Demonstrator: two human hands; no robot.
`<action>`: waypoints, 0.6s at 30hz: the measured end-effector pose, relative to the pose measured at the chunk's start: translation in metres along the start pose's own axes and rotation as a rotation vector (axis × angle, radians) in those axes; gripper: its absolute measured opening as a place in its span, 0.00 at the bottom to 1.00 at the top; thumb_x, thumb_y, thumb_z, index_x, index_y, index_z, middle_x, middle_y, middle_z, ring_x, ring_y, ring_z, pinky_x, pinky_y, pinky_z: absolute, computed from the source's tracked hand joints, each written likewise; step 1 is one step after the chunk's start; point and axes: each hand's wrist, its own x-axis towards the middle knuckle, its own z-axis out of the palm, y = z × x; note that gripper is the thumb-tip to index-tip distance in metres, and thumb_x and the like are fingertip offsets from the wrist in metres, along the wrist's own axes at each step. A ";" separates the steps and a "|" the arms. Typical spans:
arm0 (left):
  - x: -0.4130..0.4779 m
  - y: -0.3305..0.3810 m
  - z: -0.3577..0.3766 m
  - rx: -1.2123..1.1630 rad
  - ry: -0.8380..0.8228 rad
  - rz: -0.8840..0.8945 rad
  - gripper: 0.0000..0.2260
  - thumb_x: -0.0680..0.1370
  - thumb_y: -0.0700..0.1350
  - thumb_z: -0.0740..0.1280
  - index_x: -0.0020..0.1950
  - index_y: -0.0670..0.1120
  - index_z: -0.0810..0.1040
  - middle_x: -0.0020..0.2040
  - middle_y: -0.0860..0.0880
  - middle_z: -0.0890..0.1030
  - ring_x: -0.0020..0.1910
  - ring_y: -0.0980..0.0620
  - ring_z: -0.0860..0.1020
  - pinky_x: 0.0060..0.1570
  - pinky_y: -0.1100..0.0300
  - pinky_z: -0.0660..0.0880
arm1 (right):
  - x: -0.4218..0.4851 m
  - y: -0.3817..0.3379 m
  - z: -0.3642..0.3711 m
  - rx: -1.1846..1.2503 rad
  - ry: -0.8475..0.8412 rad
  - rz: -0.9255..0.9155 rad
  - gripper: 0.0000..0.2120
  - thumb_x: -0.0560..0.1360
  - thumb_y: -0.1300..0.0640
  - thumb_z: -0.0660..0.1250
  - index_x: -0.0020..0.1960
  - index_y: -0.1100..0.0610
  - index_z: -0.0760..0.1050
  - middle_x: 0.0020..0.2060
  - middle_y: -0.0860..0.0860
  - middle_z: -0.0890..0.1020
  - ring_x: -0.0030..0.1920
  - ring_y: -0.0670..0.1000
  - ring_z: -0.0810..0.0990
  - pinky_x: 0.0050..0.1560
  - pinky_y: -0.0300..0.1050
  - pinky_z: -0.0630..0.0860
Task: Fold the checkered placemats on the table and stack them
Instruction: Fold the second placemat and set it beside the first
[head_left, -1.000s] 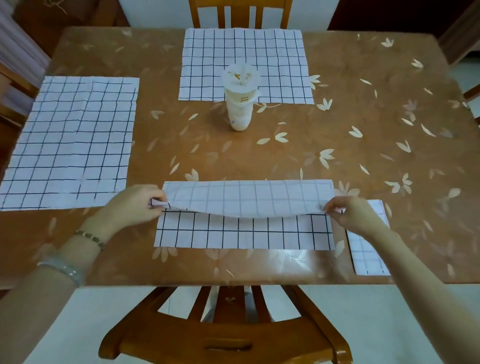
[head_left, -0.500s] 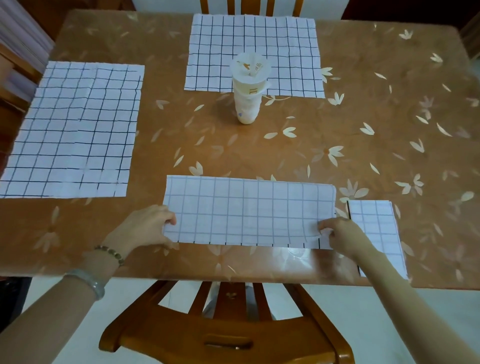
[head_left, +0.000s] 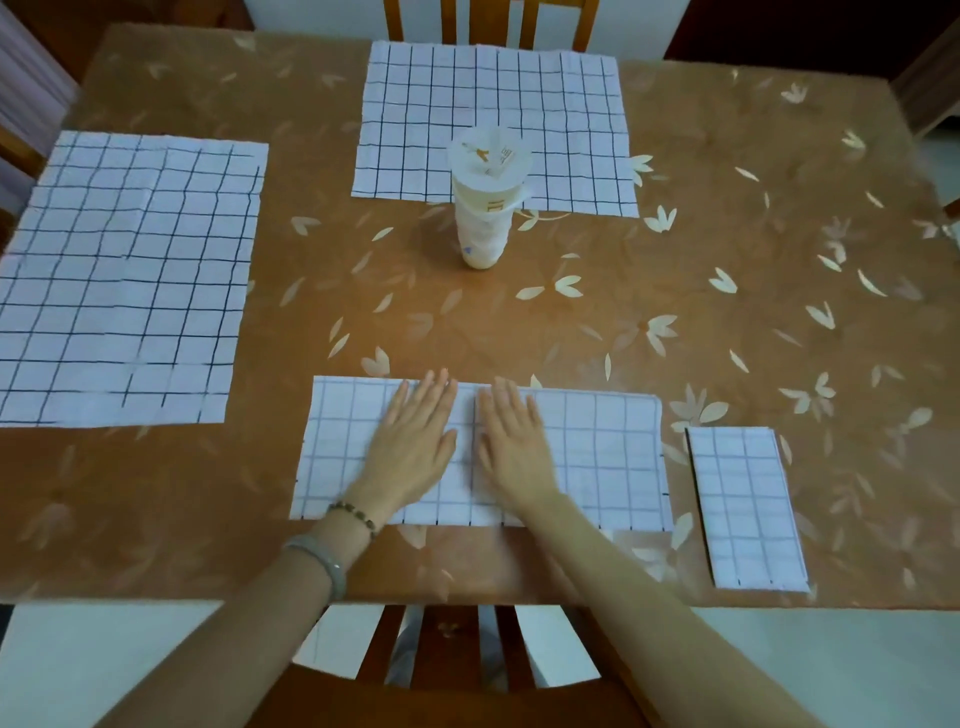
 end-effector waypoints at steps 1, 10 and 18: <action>0.004 0.004 0.006 0.022 -0.014 -0.022 0.27 0.81 0.53 0.41 0.77 0.41 0.53 0.78 0.43 0.56 0.77 0.47 0.53 0.75 0.47 0.48 | 0.008 -0.004 0.008 -0.034 -0.020 -0.007 0.26 0.74 0.54 0.54 0.70 0.63 0.64 0.68 0.62 0.71 0.69 0.61 0.69 0.69 0.55 0.55; 0.009 0.003 0.029 0.011 0.000 -0.134 0.28 0.81 0.57 0.41 0.78 0.44 0.49 0.78 0.47 0.54 0.78 0.50 0.52 0.75 0.46 0.43 | 0.019 0.015 0.034 -0.142 -0.087 0.012 0.28 0.82 0.48 0.41 0.73 0.64 0.61 0.72 0.59 0.64 0.74 0.56 0.60 0.72 0.56 0.53; -0.012 -0.063 0.030 0.016 0.064 -0.326 0.30 0.81 0.60 0.38 0.79 0.46 0.45 0.79 0.48 0.47 0.77 0.51 0.44 0.74 0.50 0.33 | -0.015 0.104 0.005 -0.163 0.022 0.288 0.29 0.79 0.48 0.43 0.74 0.65 0.56 0.74 0.60 0.60 0.75 0.56 0.57 0.75 0.54 0.49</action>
